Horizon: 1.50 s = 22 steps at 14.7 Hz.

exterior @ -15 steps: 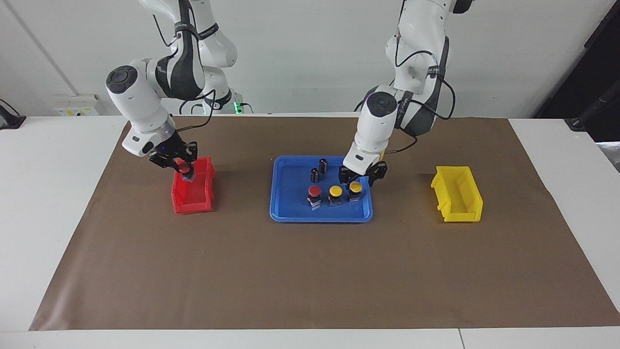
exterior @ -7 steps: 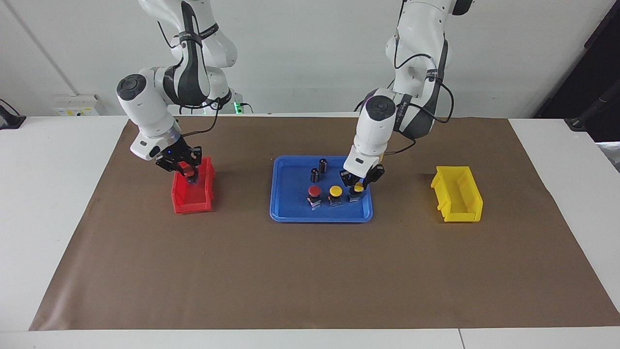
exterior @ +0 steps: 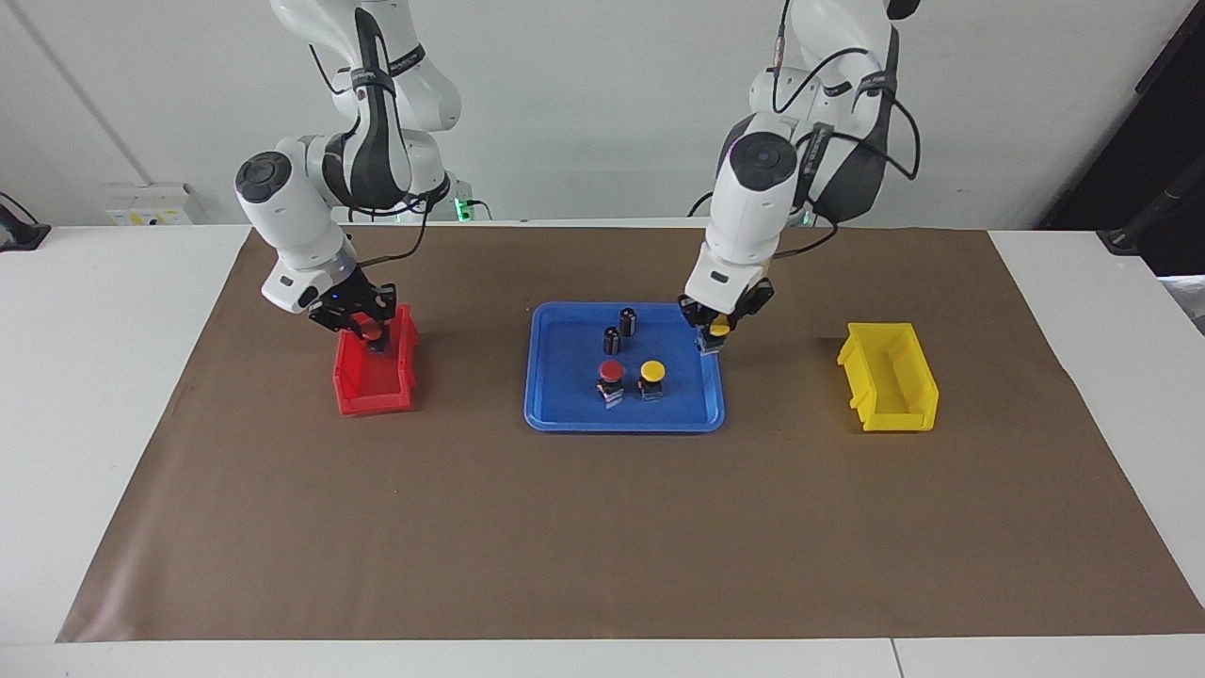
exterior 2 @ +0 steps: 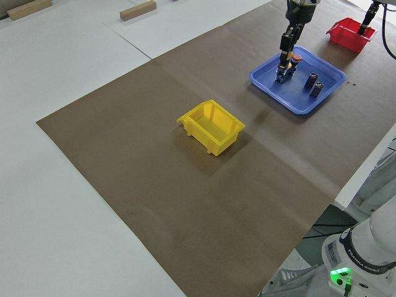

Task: Sort red and yellow buttons by color
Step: 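Drop the red button in the red bin while the left gripper drops yellow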

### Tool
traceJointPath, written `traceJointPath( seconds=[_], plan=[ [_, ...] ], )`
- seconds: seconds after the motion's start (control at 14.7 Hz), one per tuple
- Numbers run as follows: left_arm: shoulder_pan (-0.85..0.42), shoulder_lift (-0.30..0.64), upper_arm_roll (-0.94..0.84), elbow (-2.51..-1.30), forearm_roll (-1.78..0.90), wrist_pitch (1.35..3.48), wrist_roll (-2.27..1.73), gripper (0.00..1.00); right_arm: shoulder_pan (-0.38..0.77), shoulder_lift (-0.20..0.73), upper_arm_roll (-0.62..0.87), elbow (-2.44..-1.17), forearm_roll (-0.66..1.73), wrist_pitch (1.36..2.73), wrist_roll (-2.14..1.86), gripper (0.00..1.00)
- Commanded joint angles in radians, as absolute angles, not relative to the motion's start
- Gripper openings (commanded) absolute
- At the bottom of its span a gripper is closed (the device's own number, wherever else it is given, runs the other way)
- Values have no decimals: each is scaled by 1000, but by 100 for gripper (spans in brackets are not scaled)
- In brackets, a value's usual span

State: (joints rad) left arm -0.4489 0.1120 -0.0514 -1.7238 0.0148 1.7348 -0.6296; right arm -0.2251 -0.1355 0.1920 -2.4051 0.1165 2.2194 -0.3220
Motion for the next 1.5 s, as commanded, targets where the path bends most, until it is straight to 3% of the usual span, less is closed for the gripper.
traceJointPath(
  seconds=[0.0, 0.2, 0.41, 0.61, 0.82, 1.43],
  plan=[
    [-274, 42, -51, -1726, 29, 1668, -464, 1, -238, -176, 196, -2466, 147, 2272, -367, 15],
    [-83, 5, -51, -1794, 104, 1672, -219, 1, -238, -186, 196, -2485, 147, 2293, -368, 17],
    [24, -35, -49, -1900, 135, 1825, 39, 1, -238, -186, 196, -2488, 147, 2293, -362, 26],
    [54, -58, -51, -1989, 135, 1917, 107, 1, -238, -187, 196, -2488, 147, 2293, -362, 32],
    [51, -70, -51, -2078, 135, 1988, 106, 1, -238, -186, 196, -2488, 147, 2293, -360, 53],
    [37, -66, -54, -2210, 133, 2143, 63, 1, -232, -173, 196, -2444, 147, 2275, -364, 55]
  ],
)
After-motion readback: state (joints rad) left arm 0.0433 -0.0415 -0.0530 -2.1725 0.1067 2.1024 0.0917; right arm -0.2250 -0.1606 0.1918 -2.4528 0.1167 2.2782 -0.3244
